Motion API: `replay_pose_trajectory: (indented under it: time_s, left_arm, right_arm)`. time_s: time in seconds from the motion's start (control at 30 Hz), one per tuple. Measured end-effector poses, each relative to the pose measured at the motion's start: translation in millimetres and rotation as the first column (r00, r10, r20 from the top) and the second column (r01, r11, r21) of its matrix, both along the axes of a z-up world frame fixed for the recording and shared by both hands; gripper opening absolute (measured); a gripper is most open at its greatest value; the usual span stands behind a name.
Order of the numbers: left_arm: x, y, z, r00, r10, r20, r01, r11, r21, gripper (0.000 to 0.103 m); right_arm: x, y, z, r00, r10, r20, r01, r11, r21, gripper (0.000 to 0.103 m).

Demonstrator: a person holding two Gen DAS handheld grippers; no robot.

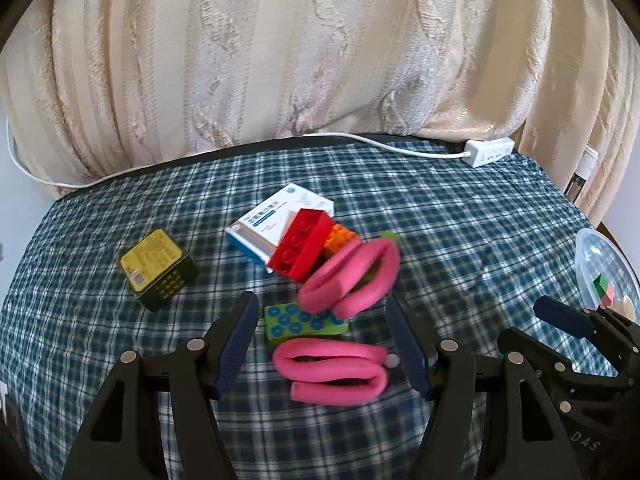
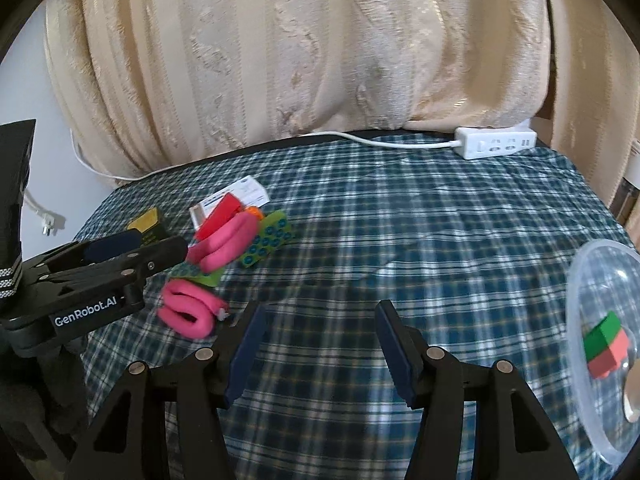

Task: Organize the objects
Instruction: 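Move both tools back from the bowl toward the pile of objects, then grasp the pink foam curler with the right tool while the left tool approaches the dotted block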

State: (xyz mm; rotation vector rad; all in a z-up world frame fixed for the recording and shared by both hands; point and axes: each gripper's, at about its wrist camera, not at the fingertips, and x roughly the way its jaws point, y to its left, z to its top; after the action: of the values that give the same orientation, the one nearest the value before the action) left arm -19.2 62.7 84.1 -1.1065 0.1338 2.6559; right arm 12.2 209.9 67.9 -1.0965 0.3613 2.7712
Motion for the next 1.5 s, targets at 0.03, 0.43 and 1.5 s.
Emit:
replay_pose_trajectory:
  time_s: [0.03, 0.43, 1.5]
  left_arm:
    - [-0.7, -2.0, -0.8, 1.0, 0.002, 0.002, -0.002, 1.0, 0.001, 0.067]
    - [-14.8, -38.4, -13.2, 0.998, 0.065, 0.026, -0.065, 0.998, 0.004, 0.067]
    - [-38.9, -97.4, -28.4, 0.977, 0.199, 0.072, -0.202, 0.979, 0.036, 0.067]
  right_arm:
    - [-1.3, -1.8, -0.2, 1.0, 0.004, 0.001, -0.004, 1.0, 0.0, 0.06]
    - [-20.9, -20.2, -2.9, 0.998, 0.065, 0.017, -0.065, 0.998, 0.0, 0.064]
    - [-82.3, -98.6, -29.7, 0.9, 0.421, 0.11, -0.43, 0.899, 0.082, 0.065]
